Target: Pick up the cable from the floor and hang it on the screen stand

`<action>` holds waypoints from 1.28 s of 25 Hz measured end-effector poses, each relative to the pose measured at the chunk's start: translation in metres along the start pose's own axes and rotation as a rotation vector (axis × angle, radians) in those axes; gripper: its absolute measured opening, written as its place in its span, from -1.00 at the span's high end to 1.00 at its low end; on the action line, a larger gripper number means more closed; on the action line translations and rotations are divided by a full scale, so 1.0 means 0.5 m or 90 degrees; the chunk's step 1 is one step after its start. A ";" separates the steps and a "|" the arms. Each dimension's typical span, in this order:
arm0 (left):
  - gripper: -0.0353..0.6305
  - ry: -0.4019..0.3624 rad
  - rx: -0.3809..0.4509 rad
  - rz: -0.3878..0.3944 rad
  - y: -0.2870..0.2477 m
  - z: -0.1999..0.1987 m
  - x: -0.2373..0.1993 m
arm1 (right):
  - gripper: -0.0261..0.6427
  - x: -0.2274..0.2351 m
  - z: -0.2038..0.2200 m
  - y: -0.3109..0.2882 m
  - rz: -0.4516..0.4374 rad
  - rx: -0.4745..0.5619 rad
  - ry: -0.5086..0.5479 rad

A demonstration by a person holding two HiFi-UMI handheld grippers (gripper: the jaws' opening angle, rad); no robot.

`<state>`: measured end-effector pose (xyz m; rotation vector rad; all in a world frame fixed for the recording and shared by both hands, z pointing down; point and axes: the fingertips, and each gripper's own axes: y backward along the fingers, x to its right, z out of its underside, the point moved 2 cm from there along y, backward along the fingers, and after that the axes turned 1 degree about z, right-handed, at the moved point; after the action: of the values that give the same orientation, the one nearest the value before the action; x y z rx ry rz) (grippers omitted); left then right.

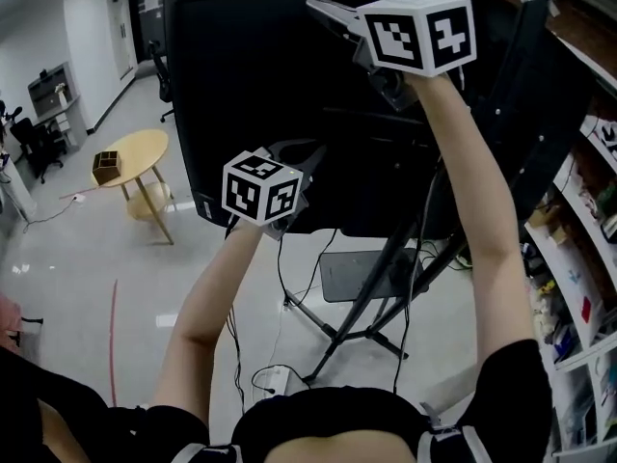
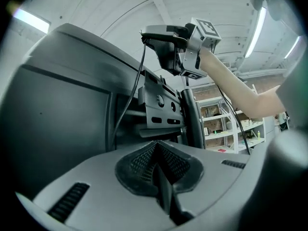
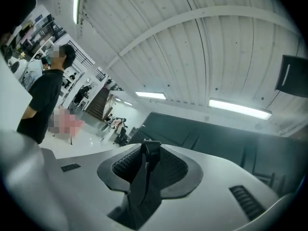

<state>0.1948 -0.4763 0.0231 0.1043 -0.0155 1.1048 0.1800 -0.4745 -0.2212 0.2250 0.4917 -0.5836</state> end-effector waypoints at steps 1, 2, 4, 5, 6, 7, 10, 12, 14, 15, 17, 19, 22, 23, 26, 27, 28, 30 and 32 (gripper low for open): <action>0.88 0.001 -0.001 0.001 -0.006 -0.004 -0.003 | 0.52 0.017 -0.006 0.004 0.006 0.003 -0.004; 0.88 0.004 -0.002 0.001 -0.012 -0.003 -0.005 | 0.52 0.032 -0.010 0.007 0.010 0.008 -0.009; 0.88 0.010 -0.008 0.006 -0.022 0.004 -0.007 | 0.52 0.051 -0.016 0.009 0.008 0.019 -0.019; 0.88 0.010 -0.011 0.008 -0.027 0.007 -0.008 | 0.52 0.055 -0.021 0.005 -0.001 0.026 -0.027; 0.88 0.007 -0.014 0.010 -0.031 0.009 -0.010 | 0.52 0.057 -0.026 -0.003 -0.011 0.032 -0.037; 0.88 0.005 -0.014 0.009 -0.034 0.009 -0.013 | 0.52 0.058 -0.032 -0.012 -0.018 0.035 -0.045; 0.88 0.013 -0.011 0.002 -0.034 0.013 -0.020 | 0.52 0.059 -0.041 -0.037 -0.007 0.034 -0.028; 0.88 0.013 -0.015 0.003 -0.032 0.015 -0.018 | 0.52 0.068 -0.042 -0.044 0.007 0.026 -0.011; 0.88 0.000 -0.020 0.001 -0.027 0.016 -0.014 | 0.52 0.082 -0.043 -0.039 0.021 0.020 -0.002; 0.88 -0.005 -0.021 0.000 -0.024 0.017 -0.012 | 0.52 0.091 -0.043 -0.030 0.031 0.019 0.002; 0.88 -0.005 -0.021 0.001 -0.018 0.016 -0.010 | 0.52 0.112 -0.051 -0.002 0.052 0.025 0.008; 0.88 -0.006 -0.019 0.001 -0.014 0.013 -0.005 | 0.52 0.132 -0.067 0.037 0.074 0.036 0.015; 0.88 -0.010 -0.020 0.003 -0.009 0.015 0.008 | 0.52 0.152 -0.092 0.108 0.105 0.056 0.031; 0.88 -0.012 -0.022 0.007 -0.010 0.017 0.015 | 0.52 0.155 -0.098 0.134 0.114 0.062 0.039; 0.88 -0.029 -0.019 0.023 -0.014 0.020 0.041 | 0.52 0.150 -0.110 0.215 0.135 0.076 0.069; 0.88 -0.034 -0.015 0.027 -0.015 0.022 0.050 | 0.52 0.141 -0.111 0.240 0.140 0.081 0.081; 0.88 -0.037 -0.011 0.031 -0.016 0.025 0.058 | 0.52 0.130 -0.110 0.262 0.144 0.087 0.093; 0.88 -0.038 -0.008 0.036 -0.017 0.043 0.076 | 0.52 0.102 -0.097 0.300 0.152 0.098 0.118; 0.88 -0.032 -0.012 0.042 -0.020 0.071 0.095 | 0.52 0.069 -0.076 0.334 0.159 0.110 0.130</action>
<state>0.2263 -0.4415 0.0606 0.1153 -0.0749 1.1669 0.2870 -0.3421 -0.2604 0.5070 0.6011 -0.3595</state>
